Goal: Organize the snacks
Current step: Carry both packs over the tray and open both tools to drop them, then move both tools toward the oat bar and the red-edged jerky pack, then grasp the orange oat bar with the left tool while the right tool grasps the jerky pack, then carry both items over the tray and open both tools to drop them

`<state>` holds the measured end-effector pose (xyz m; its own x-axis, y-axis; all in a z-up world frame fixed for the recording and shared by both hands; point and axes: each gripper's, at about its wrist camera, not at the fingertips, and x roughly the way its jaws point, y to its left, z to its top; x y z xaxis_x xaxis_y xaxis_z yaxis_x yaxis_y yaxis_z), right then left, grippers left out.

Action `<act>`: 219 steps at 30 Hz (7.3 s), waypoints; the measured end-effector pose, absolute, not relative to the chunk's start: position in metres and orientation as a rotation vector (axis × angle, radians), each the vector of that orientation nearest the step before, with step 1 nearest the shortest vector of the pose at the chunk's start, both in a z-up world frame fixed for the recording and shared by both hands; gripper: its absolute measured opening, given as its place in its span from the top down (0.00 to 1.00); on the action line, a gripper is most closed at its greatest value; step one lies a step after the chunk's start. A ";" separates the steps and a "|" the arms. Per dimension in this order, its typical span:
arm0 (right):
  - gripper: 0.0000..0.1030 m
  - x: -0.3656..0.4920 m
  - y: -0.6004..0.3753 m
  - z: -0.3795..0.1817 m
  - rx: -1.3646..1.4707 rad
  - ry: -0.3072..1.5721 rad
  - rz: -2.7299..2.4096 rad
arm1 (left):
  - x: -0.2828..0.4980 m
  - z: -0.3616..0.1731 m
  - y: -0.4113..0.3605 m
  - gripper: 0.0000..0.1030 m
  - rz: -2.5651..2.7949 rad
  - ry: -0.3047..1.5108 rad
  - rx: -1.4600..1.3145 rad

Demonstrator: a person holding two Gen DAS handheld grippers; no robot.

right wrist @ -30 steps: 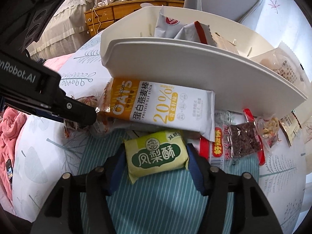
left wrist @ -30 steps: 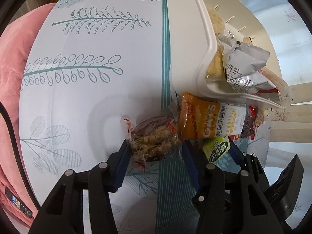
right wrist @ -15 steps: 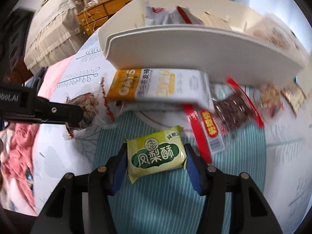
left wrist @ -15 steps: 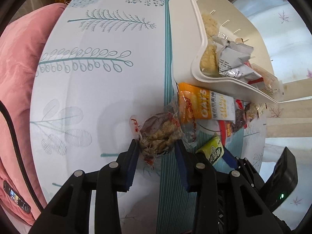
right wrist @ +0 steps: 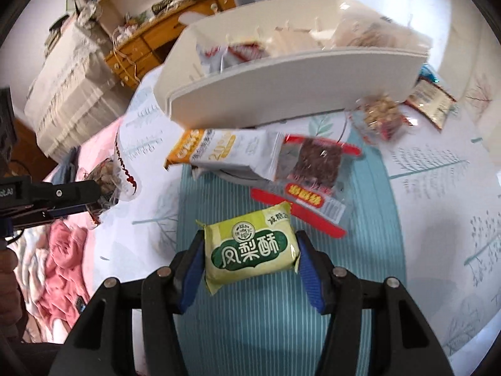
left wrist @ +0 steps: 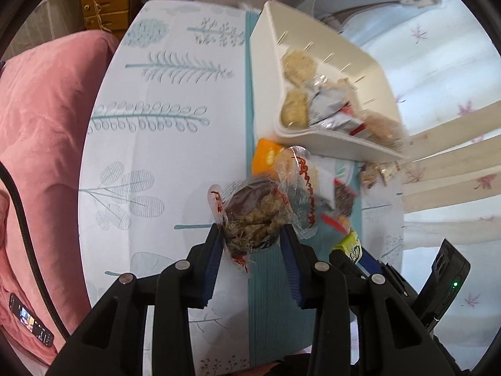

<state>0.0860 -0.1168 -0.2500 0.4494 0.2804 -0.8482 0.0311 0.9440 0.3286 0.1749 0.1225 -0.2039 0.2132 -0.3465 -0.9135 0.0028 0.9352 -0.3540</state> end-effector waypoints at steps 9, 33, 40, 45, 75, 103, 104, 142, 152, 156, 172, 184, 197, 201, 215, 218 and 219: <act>0.46 0.074 -0.132 -0.201 0.381 0.988 0.152 | 0.181 -0.157 0.110 0.65 -0.318 1.262 -0.302; 0.46 0.172 -0.165 -0.115 0.217 0.777 0.245 | 0.267 -0.106 0.059 0.65 -0.298 1.142 -0.296; 0.46 0.205 -0.169 -0.128 0.176 0.763 0.243 | 0.297 -0.120 0.042 0.65 -0.300 1.139 -0.290; 0.44 0.219 -0.171 -0.135 0.175 0.755 0.246 | 0.311 -0.131 0.028 0.65 -0.303 1.137 -0.281; 0.27 0.146 -0.178 -0.140 0.408 0.840 0.034 | 0.227 -0.109 0.059 0.26 -0.365 1.072 -0.159; 0.27 0.079 -0.166 -0.231 0.729 1.136 -0.021 | 0.173 -0.187 0.027 0.26 -0.527 1.147 0.183; 0.27 0.081 -0.166 -0.235 0.738 1.151 -0.018 | 0.174 -0.193 0.025 0.26 -0.524 1.162 0.190; 0.55 0.116 -0.137 -0.301 0.559 1.447 -0.011 | 0.227 -0.318 -0.030 0.41 -0.469 1.365 0.312; 0.98 0.110 -0.137 -0.309 0.550 1.471 -0.007 | 0.220 -0.307 -0.014 0.54 -0.472 1.355 0.292; 0.99 0.107 -0.142 -0.306 0.580 1.441 -0.017 | 0.212 -0.299 -0.009 0.59 -0.479 1.336 0.284; 0.58 0.105 -0.137 -0.298 0.566 1.360 -0.053 | 0.173 -0.268 0.026 0.60 -0.451 1.303 0.170; 0.48 0.136 -0.116 -0.301 0.447 1.324 -0.103 | 0.161 -0.245 0.061 0.60 -0.386 1.250 0.084; 0.61 0.134 -0.095 -0.301 0.379 1.325 -0.069 | 0.159 -0.216 0.081 0.60 -0.366 1.187 0.042; 0.61 0.114 -0.095 -0.301 0.452 1.351 -0.034 | 0.163 -0.203 0.086 0.60 -0.371 1.159 0.021; 0.61 0.124 -0.078 -0.236 0.521 1.279 0.161 | 0.206 -0.158 0.091 0.60 -0.393 1.067 -0.061; 0.61 0.132 -0.078 -0.219 0.502 1.241 0.184 | 0.217 -0.150 0.087 0.60 -0.401 1.046 -0.084; 0.61 0.136 -0.078 -0.212 0.489 1.220 0.191 | 0.221 -0.147 0.086 0.60 -0.400 1.038 -0.089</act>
